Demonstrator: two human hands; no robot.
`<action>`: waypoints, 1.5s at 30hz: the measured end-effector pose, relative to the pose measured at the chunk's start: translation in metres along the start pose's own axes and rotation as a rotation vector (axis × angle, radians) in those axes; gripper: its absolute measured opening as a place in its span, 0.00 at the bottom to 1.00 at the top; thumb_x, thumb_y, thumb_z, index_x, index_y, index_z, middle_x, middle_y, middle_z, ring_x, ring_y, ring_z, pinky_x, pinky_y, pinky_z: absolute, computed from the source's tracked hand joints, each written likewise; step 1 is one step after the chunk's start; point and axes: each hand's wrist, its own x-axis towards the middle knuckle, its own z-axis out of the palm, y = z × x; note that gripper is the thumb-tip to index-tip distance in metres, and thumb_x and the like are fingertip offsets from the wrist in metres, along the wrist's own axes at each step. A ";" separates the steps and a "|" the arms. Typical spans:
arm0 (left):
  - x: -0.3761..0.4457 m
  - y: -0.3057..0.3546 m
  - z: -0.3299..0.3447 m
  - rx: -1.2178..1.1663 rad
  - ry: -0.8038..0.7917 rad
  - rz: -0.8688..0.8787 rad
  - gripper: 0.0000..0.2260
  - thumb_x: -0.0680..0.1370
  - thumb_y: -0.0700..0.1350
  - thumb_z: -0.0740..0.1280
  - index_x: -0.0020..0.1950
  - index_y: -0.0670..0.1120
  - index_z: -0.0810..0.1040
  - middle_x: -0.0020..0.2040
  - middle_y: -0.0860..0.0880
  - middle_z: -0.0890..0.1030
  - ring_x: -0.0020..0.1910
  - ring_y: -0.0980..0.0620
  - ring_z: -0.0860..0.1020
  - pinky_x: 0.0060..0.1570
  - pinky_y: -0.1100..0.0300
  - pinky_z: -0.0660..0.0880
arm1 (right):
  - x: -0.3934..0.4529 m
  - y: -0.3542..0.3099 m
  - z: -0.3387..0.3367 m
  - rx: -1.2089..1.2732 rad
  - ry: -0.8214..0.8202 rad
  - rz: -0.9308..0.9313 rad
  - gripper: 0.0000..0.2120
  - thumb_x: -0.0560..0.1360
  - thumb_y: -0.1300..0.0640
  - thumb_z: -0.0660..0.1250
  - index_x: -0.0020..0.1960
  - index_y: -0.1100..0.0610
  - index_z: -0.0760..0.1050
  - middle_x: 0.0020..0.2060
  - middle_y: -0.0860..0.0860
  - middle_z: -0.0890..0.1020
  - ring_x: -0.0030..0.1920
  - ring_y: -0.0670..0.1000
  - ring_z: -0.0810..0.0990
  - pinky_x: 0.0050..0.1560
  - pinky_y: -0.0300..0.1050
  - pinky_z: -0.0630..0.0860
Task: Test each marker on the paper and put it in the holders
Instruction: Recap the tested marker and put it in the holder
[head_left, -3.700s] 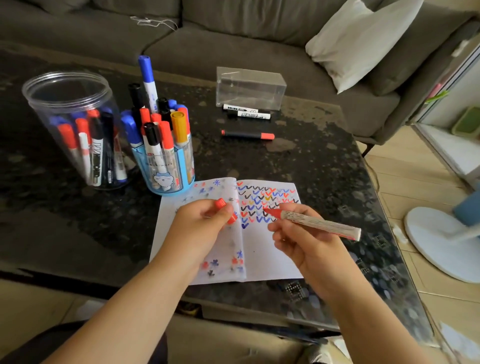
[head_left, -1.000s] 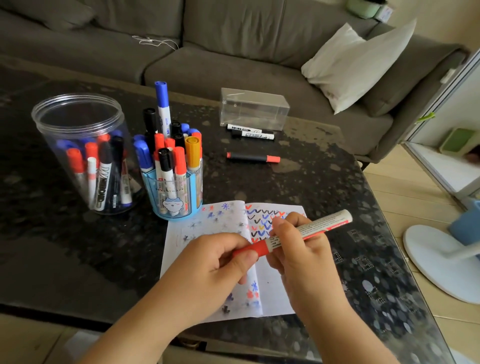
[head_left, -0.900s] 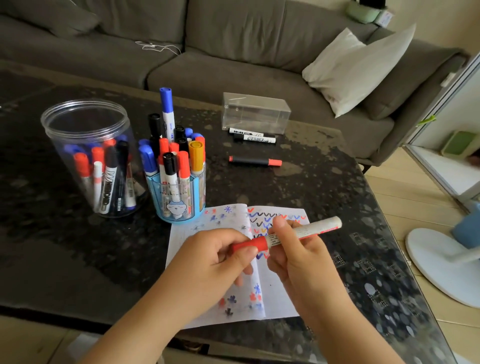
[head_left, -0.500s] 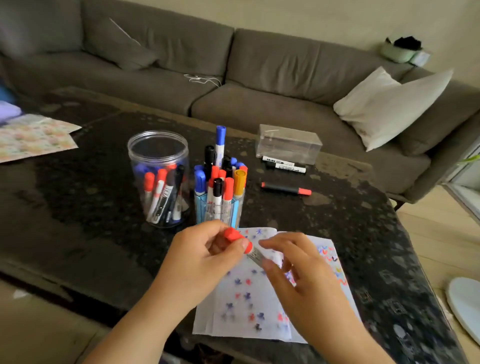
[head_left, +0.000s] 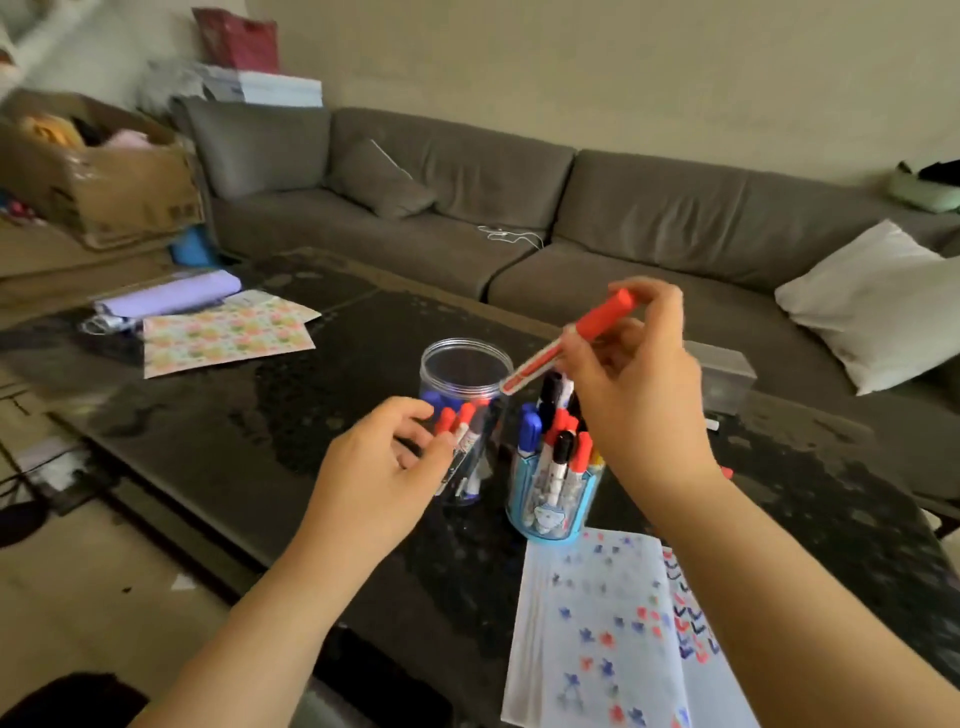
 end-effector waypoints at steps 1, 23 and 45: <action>0.003 -0.003 -0.003 0.019 -0.002 -0.015 0.11 0.73 0.47 0.69 0.55 0.49 0.77 0.39 0.56 0.78 0.37 0.63 0.75 0.35 0.73 0.71 | 0.011 -0.001 0.008 0.010 0.008 -0.008 0.16 0.76 0.59 0.66 0.55 0.46 0.61 0.40 0.43 0.80 0.40 0.40 0.81 0.41 0.31 0.76; -0.014 0.000 0.041 0.112 -0.278 0.135 0.06 0.74 0.48 0.68 0.50 0.56 0.75 0.38 0.57 0.78 0.40 0.62 0.75 0.38 0.68 0.74 | -0.013 0.071 -0.002 -0.385 -0.388 0.051 0.14 0.77 0.59 0.64 0.62 0.54 0.76 0.47 0.48 0.74 0.41 0.43 0.72 0.48 0.30 0.69; -0.029 0.035 0.211 0.123 -0.493 0.255 0.11 0.76 0.50 0.63 0.58 0.57 0.73 0.47 0.63 0.74 0.46 0.64 0.74 0.44 0.72 0.71 | 0.001 0.290 -0.108 -0.828 -0.438 0.530 0.26 0.80 0.54 0.59 0.76 0.55 0.55 0.74 0.53 0.60 0.73 0.57 0.59 0.70 0.53 0.61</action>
